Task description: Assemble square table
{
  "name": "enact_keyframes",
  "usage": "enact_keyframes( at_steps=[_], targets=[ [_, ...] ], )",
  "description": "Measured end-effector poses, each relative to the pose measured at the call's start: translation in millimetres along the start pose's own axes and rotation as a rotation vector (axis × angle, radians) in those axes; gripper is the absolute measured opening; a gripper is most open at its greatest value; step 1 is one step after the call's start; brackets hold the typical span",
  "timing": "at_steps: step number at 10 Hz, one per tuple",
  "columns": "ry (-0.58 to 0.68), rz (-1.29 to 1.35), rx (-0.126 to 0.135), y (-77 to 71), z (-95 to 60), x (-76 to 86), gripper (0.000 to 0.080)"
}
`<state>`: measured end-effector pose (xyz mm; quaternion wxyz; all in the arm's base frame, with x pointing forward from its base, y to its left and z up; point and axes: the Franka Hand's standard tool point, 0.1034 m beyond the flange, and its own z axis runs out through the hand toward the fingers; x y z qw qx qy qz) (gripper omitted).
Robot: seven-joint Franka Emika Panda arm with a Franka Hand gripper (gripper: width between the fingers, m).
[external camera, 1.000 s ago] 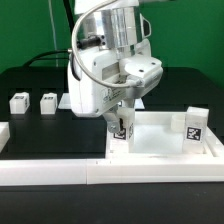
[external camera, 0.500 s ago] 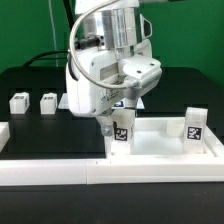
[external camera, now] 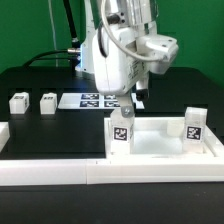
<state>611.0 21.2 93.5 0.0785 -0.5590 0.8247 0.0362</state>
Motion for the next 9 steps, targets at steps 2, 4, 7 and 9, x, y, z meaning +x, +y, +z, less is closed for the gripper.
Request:
enact_keyframes(
  at_steps=[2, 4, 7, 9],
  targets=[
    [0.001, 0.000, -0.002, 0.6, 1.2, 0.5, 0.0648],
    [0.002, -0.006, -0.002, 1.0, 1.6, 0.3, 0.0648],
    [0.001, -0.372, -0.003, 8.1, -10.3, -10.9, 0.0648],
    [0.043, -0.623, -0.001, 10.6, -9.3, -12.8, 0.0648]
  ],
)
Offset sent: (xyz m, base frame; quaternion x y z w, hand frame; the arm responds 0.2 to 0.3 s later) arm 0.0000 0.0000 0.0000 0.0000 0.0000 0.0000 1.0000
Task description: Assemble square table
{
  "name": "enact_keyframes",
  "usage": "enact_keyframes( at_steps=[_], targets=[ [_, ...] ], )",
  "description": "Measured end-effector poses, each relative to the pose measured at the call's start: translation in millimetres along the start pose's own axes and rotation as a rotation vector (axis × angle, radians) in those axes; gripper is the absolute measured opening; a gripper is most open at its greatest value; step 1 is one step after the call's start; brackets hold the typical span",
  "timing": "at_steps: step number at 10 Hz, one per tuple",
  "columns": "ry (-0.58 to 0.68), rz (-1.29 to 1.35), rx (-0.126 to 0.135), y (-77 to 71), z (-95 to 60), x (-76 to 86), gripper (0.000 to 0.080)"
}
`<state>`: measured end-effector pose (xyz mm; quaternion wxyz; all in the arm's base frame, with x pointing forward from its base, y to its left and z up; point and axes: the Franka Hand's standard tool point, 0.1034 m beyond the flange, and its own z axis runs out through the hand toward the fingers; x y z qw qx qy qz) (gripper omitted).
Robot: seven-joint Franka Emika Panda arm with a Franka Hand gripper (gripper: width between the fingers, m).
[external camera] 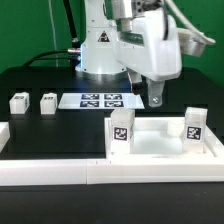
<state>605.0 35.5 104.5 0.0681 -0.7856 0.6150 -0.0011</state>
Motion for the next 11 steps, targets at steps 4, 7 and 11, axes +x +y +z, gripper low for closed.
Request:
enact_keyframes(
  at_steps=[4, 7, 11],
  targets=[
    [0.057, -0.619, 0.019, 16.6, 5.6, 14.1, 0.0648],
    [0.115, -0.966, -0.004, 39.5, 20.6, 37.4, 0.0648],
    [0.113, -1.228, -0.040, 42.3, 21.7, 42.3, 0.0648]
  ],
)
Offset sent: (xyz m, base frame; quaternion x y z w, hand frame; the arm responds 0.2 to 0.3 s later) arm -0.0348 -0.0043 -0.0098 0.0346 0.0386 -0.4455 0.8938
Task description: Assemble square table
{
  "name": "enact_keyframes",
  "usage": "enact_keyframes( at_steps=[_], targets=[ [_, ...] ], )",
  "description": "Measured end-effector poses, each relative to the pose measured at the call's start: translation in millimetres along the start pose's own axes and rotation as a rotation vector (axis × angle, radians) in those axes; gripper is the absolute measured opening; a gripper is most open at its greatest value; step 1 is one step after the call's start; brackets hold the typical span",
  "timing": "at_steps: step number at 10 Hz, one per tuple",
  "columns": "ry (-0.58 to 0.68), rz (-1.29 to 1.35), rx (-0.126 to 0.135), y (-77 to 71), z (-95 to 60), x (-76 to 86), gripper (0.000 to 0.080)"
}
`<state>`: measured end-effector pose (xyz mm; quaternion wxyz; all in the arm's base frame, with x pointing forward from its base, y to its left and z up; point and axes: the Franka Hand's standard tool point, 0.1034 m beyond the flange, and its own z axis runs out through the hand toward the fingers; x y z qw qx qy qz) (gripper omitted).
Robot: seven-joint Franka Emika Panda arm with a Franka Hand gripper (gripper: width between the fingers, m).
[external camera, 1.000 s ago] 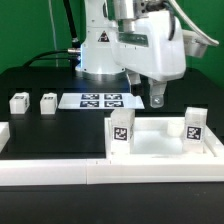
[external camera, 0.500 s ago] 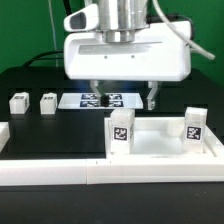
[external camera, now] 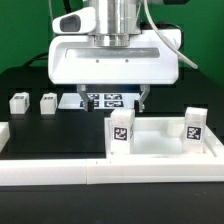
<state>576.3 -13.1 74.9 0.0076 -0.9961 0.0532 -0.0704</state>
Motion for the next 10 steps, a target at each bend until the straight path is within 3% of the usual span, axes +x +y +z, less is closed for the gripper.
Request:
enact_keyframes(
  at_steps=[1, 2, 4, 7, 8, 9, 10],
  targets=[
    [-0.049, 0.004, 0.023, 7.4, 8.8, -8.4, 0.0648],
    [-0.074, 0.010, 0.026, 9.8, 21.0, -13.0, 0.0648],
    [-0.091, 0.006, 0.012, 11.3, 49.5, -25.9, 0.0648],
    [-0.080, 0.019, -0.005, 11.6, 59.9, -28.0, 0.0648],
    [-0.081, 0.020, -0.005, 11.9, 60.2, -28.2, 0.0524],
    [-0.081, 0.020, -0.005, 11.9, 60.3, -28.3, 0.0524],
    [-0.081, 0.020, -0.005, 12.0, 60.3, -28.3, 0.0384]
  ],
)
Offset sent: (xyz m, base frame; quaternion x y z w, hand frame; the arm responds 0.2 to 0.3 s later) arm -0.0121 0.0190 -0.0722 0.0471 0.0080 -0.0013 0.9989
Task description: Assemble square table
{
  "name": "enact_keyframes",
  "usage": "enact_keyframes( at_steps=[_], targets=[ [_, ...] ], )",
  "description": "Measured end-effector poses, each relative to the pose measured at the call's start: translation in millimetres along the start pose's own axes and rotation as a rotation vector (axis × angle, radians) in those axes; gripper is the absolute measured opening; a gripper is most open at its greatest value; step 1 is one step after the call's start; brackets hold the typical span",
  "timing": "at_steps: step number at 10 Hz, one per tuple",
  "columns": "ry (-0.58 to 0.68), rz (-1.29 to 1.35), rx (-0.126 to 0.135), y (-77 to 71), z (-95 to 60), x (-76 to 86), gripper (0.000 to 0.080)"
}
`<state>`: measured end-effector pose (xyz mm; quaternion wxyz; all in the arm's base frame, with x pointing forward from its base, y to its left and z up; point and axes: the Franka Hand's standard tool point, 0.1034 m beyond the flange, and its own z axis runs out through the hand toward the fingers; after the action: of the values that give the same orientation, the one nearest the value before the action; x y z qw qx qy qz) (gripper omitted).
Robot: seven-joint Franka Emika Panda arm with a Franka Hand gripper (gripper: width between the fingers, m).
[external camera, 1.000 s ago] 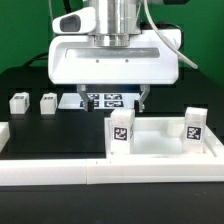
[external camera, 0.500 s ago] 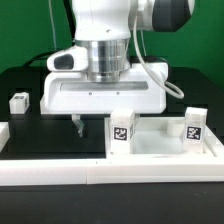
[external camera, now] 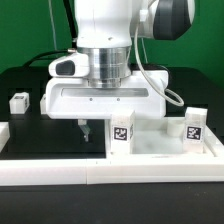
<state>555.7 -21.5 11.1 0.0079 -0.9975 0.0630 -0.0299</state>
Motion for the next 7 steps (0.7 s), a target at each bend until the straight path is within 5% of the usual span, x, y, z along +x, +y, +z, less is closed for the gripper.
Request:
enact_keyframes(
  at_steps=[1, 2, 3, 7],
  targets=[
    [0.000, 0.000, 0.000, 0.1, 0.0, 0.0, 0.0250],
    [0.000, 0.000, 0.000, 0.1, 0.0, 0.0, 0.0250],
    [-0.001, -0.006, -0.001, 0.1, 0.1, -0.5, 0.0076],
    [-0.003, -0.023, -0.006, 0.0, 0.1, -0.6, 0.0066]
  ],
)
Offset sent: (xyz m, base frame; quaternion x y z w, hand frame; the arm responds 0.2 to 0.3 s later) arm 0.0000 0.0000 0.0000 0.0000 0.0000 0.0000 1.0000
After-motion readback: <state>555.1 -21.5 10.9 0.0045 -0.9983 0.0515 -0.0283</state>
